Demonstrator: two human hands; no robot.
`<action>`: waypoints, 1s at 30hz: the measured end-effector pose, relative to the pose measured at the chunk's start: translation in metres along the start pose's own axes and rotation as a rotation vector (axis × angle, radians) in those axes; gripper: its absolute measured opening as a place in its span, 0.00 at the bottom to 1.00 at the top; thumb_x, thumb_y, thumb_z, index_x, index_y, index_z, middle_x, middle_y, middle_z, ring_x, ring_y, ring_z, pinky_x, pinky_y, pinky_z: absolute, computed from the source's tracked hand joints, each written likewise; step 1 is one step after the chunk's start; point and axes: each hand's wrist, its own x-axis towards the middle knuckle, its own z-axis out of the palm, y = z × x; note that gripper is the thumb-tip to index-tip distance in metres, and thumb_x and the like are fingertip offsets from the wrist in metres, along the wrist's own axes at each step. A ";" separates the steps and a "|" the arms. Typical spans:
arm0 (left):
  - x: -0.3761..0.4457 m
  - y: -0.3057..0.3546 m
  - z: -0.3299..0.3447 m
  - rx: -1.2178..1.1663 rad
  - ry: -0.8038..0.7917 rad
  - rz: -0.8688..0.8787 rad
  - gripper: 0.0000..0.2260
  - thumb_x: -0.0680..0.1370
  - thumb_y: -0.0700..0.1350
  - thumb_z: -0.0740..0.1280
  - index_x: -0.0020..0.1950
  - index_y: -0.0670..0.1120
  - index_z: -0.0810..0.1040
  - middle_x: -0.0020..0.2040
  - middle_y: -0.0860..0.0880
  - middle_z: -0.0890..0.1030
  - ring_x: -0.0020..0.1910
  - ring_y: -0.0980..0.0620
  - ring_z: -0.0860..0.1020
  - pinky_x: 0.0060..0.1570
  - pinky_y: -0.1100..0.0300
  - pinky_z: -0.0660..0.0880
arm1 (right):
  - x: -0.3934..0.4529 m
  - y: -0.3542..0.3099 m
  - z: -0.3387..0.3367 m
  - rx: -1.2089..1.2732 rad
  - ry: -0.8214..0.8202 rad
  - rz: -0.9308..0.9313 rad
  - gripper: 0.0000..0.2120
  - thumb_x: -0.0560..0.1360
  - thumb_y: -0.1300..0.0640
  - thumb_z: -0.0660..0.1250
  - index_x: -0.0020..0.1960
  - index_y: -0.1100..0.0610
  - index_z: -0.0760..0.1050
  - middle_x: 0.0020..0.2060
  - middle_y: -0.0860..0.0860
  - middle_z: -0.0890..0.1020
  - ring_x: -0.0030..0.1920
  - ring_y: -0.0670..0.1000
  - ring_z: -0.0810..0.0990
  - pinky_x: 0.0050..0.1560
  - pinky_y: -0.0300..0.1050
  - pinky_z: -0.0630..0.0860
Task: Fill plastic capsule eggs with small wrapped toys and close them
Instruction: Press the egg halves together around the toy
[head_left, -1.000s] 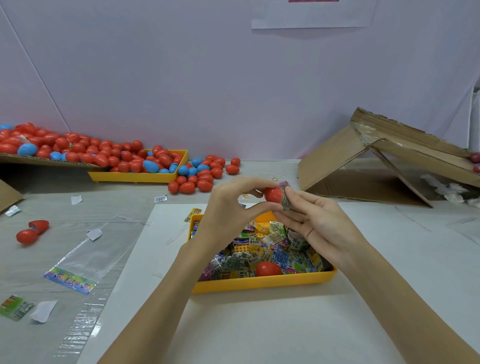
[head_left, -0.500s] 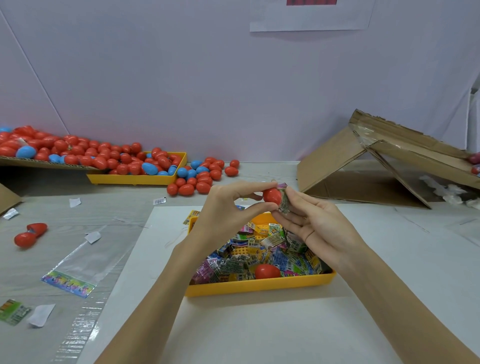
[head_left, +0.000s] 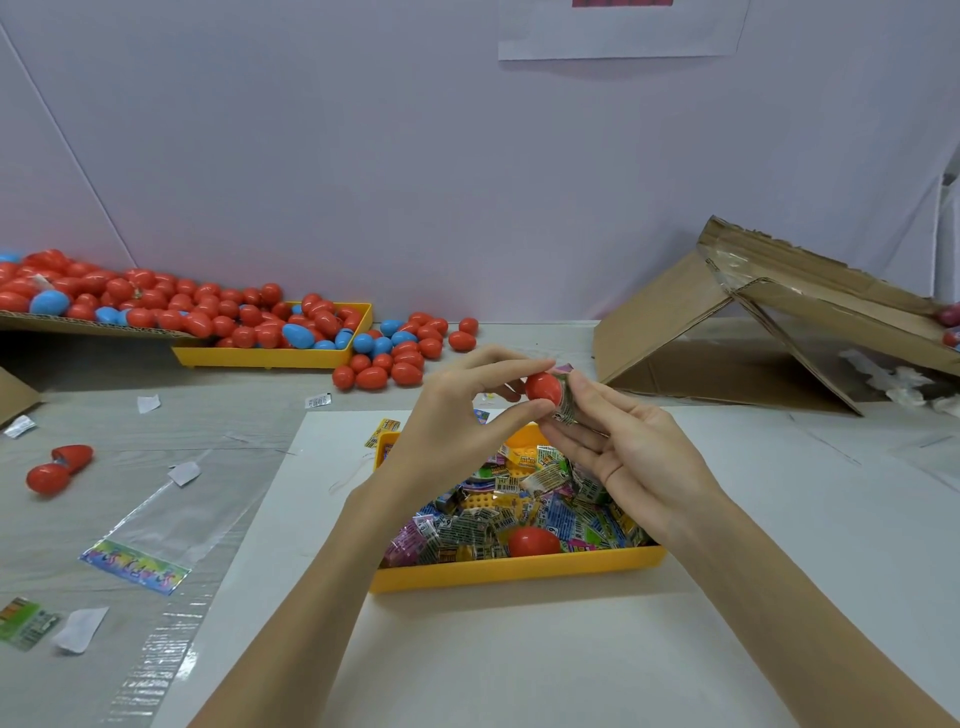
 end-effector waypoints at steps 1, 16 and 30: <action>0.000 0.001 0.001 0.005 0.005 0.005 0.18 0.78 0.41 0.75 0.67 0.43 0.82 0.56 0.49 0.82 0.52 0.51 0.81 0.56 0.55 0.80 | 0.000 0.000 0.000 0.006 0.003 0.001 0.12 0.80 0.57 0.69 0.60 0.60 0.85 0.58 0.60 0.86 0.58 0.57 0.86 0.50 0.45 0.84; 0.000 -0.002 0.009 0.307 0.095 0.188 0.22 0.76 0.42 0.75 0.70 0.39 0.79 0.48 0.44 0.79 0.49 0.52 0.74 0.52 0.61 0.76 | 0.000 -0.005 0.002 0.155 -0.073 0.221 0.17 0.74 0.59 0.74 0.61 0.65 0.82 0.59 0.63 0.85 0.58 0.56 0.86 0.51 0.46 0.85; -0.002 -0.009 0.017 0.420 0.115 0.296 0.15 0.81 0.37 0.70 0.68 0.38 0.81 0.51 0.44 0.79 0.53 0.57 0.67 0.55 0.69 0.67 | 0.002 -0.006 -0.001 0.286 -0.116 0.395 0.22 0.71 0.55 0.77 0.62 0.63 0.83 0.59 0.59 0.85 0.61 0.58 0.85 0.55 0.56 0.84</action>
